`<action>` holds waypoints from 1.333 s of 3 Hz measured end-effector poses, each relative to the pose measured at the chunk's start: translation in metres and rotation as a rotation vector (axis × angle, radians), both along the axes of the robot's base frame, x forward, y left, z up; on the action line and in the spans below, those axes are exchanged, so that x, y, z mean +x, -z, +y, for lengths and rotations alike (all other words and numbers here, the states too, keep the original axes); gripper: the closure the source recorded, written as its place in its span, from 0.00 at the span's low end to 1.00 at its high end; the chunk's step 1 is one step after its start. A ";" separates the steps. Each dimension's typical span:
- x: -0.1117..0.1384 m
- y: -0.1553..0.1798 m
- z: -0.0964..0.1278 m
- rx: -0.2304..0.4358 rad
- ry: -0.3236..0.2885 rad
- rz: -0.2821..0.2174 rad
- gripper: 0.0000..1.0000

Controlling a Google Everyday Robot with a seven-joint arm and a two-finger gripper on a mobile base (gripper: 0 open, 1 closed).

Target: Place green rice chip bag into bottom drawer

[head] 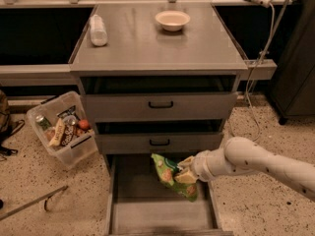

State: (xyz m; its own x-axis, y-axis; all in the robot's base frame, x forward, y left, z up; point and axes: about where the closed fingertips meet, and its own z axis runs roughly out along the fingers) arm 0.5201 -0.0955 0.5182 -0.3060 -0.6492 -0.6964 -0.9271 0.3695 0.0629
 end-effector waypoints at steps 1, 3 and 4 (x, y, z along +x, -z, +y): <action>-0.006 0.069 -0.004 0.031 0.040 0.063 1.00; -0.012 0.088 -0.004 0.035 0.071 0.085 1.00; -0.035 0.158 0.000 -0.005 0.140 0.171 1.00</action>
Offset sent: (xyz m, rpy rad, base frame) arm -0.0011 -0.0065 -0.0539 0.0194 0.0413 -0.0365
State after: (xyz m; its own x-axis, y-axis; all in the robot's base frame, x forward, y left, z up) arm 0.4852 -0.0957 0.3600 -0.5071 -0.5952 -0.6234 -0.8426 0.4947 0.2131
